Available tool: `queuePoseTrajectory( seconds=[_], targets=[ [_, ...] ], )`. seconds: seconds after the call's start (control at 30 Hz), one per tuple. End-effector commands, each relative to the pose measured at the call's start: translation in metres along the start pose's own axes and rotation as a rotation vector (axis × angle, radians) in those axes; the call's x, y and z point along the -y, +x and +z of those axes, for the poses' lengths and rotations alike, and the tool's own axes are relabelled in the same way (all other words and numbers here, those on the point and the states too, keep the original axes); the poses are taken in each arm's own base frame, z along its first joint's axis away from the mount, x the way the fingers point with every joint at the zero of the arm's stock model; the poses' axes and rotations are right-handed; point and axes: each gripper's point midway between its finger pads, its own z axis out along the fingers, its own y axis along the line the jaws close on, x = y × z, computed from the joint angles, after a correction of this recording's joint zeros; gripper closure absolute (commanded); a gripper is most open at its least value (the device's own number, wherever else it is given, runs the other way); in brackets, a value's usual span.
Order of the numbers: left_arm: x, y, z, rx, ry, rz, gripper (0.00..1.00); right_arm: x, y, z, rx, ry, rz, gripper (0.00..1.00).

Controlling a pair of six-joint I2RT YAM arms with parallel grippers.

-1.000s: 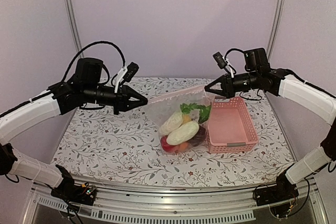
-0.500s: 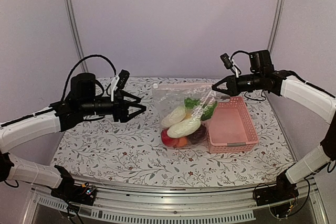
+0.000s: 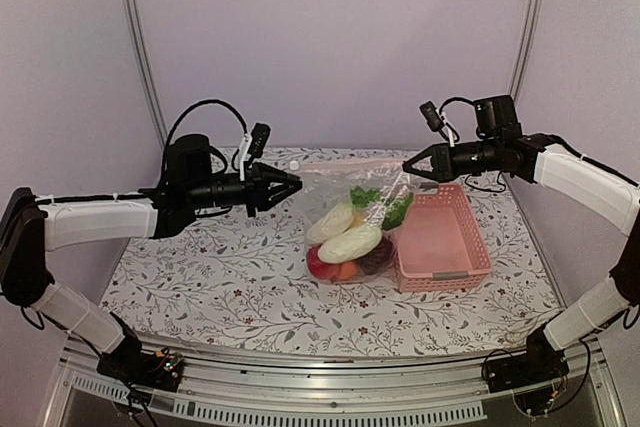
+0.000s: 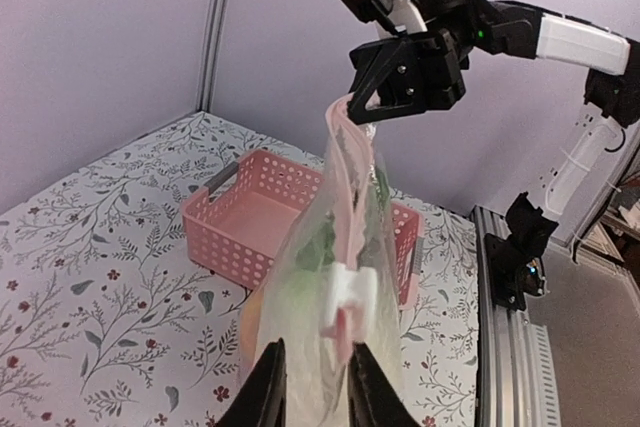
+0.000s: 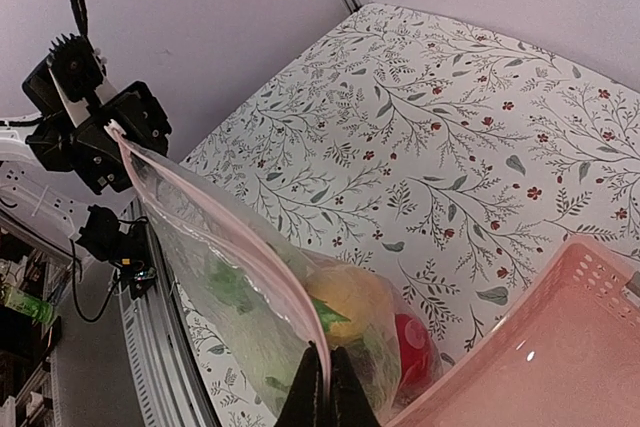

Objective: Place the food in the zip-top bag and seal the zipper
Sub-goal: Hold the zipper food storage bag at the center of the board, then hold the zipper from the zipper food storage bag.

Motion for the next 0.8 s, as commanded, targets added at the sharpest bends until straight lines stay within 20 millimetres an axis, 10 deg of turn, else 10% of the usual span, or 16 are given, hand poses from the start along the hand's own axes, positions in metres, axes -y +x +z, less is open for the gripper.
queuePoseTrajectory(
  seconds=[0.0, 0.1, 0.27, 0.47, 0.77],
  targets=[
    [0.009, -0.024, 0.001, 0.079, 0.062, 0.039, 0.84, 0.003, 0.002, 0.004, -0.003, -0.001, 0.023, 1.00],
    [0.011, -0.033, -0.003, 0.099, 0.056, 0.053, 0.99, 0.005, 0.004, 0.004, -0.005, 0.011, 0.030, 1.00],
    [0.021, -0.043, 0.001, 0.050, 0.084, 0.067, 1.00, -0.010, -0.022, -0.012, 0.019, 0.042, -0.035, 0.70],
    [0.045, -0.041, 0.011, -0.084, 0.108, 0.180, 1.00, -0.070, -0.071, -0.032, 0.105, 0.055, -0.275, 0.48],
    [0.073, -0.023, 0.016, -0.221, 0.149, 0.209, 1.00, -0.148, -0.040, 0.038, -0.081, -0.123, -0.504, 0.51]
  ],
)
